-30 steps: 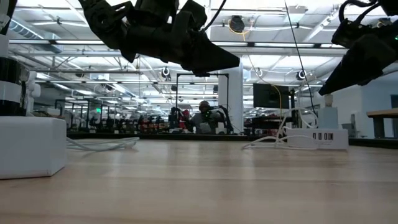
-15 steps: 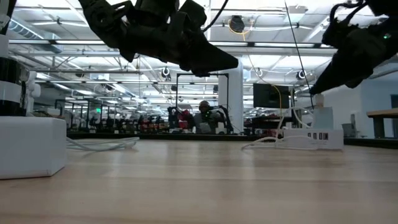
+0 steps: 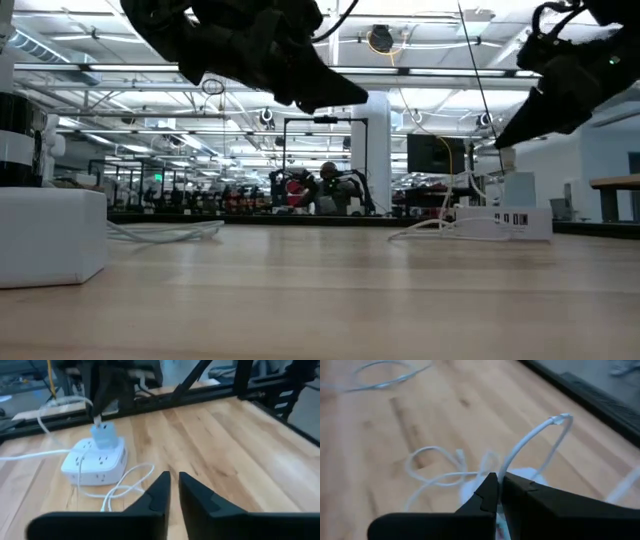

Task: Insert USB
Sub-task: Insert the white charger cable into the blue adapter

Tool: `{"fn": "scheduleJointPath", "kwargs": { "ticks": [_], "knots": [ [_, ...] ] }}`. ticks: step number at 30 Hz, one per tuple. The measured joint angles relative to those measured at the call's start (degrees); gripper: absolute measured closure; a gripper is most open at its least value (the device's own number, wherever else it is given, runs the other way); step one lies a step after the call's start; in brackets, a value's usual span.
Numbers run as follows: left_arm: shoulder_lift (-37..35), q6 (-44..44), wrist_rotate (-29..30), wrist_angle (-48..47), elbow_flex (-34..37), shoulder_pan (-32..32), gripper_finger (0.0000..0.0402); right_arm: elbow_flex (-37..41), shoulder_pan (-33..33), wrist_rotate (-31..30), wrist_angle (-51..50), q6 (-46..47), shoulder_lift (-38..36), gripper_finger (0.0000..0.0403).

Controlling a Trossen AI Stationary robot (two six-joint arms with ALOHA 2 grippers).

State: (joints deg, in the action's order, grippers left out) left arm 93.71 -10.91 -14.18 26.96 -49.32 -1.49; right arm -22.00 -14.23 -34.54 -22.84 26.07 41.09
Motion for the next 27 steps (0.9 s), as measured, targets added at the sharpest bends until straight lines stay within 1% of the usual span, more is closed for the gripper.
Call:
{"fn": "scheduleJointPath", "kwargs": {
  "ticks": [5, 8, 10, 13, 15, 20, 24, 27],
  "knots": [
    [0.00, 0.05, 1.14, -0.14, 1.16, -0.56, 0.0391, 0.00, -0.84, -7.95, -6.89, 6.01, -2.94, 0.0402],
    [0.00, 0.08, 1.42, 0.07, 1.53, -0.75, 0.0395, 0.00, -0.37, -12.18, -10.08, 8.89, -2.90, 0.0402],
    [0.00, 0.08, 2.81, 0.12, 1.68, -0.75, 0.0391, 0.00, 0.71, -12.37, -13.39, 12.55, -2.08, 0.0403],
    [0.00, 0.08, 3.28, 0.01, 1.75, -0.75, 0.0390, 0.66, 1.98, -8.83, -13.37, 16.21, 0.11, 0.0403],
    [0.00, 0.08, 3.30, 0.14, 1.75, -0.75, 0.0390, 1.65, 2.22, -5.70, -8.94, 16.23, 2.00, 0.0403],
    [0.00, 0.10, 3.30, 0.06, 1.75, -0.75, 0.0390, 2.69, 1.72, 0.14, 9.51, 13.17, 6.84, 0.0403],
    [-0.23, 0.18, 3.17, -0.85, 1.76, -0.71, 0.0390, 2.69, 1.59, 1.04, 21.35, 12.46, 12.85, 0.0403],
    [-1.12, 0.19, 2.81, -1.11, 1.95, -0.21, 0.0392, 2.61, 0.64, 0.83, 27.57, 10.38, 17.57, 0.0403]
  ]
}}
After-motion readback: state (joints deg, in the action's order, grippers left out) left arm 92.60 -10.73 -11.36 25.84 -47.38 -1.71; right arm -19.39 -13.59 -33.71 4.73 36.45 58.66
